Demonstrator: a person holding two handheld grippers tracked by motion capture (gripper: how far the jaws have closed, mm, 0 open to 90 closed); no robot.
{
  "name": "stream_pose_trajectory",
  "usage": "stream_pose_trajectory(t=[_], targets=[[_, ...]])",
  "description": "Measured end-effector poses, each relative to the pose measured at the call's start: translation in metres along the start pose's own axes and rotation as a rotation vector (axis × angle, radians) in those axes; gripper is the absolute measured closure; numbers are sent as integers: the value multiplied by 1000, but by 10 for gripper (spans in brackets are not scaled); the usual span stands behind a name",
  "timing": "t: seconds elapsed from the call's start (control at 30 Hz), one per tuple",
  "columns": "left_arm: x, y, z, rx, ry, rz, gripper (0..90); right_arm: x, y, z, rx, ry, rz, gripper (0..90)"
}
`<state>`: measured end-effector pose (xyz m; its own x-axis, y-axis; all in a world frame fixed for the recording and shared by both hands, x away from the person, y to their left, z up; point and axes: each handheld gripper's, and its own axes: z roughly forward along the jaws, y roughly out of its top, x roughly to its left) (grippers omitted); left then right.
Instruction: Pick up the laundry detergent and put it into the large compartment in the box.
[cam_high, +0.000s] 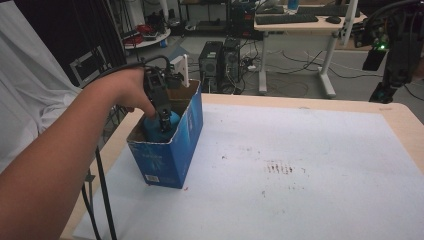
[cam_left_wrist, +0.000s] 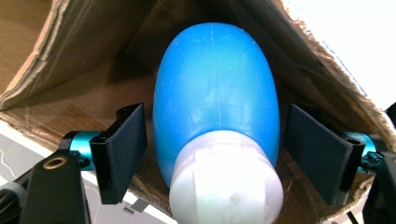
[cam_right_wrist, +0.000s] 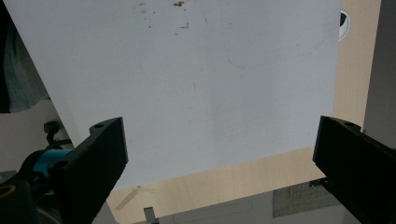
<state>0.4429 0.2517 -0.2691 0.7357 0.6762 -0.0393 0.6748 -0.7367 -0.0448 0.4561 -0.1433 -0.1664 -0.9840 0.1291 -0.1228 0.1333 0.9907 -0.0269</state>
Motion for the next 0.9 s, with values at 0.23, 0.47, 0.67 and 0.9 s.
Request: stream_pose_trajectory(t=[0.23, 0.47, 0.67, 0.9], targets=[[0, 0, -8, 7, 10, 8, 180, 0, 0, 0, 1, 1, 7, 21], [-5, 0, -19, -1, 9, 14, 168, -2, -1, 0, 5, 5, -1, 22], [-12, 1, -33, -4, 23, 37, 135, -3, -1, 0, -1, 6, 2, 22], [-21, 10, -57, -25, 57, 82, 92, -4, 1, 2, 0, 10, 2, 22]])
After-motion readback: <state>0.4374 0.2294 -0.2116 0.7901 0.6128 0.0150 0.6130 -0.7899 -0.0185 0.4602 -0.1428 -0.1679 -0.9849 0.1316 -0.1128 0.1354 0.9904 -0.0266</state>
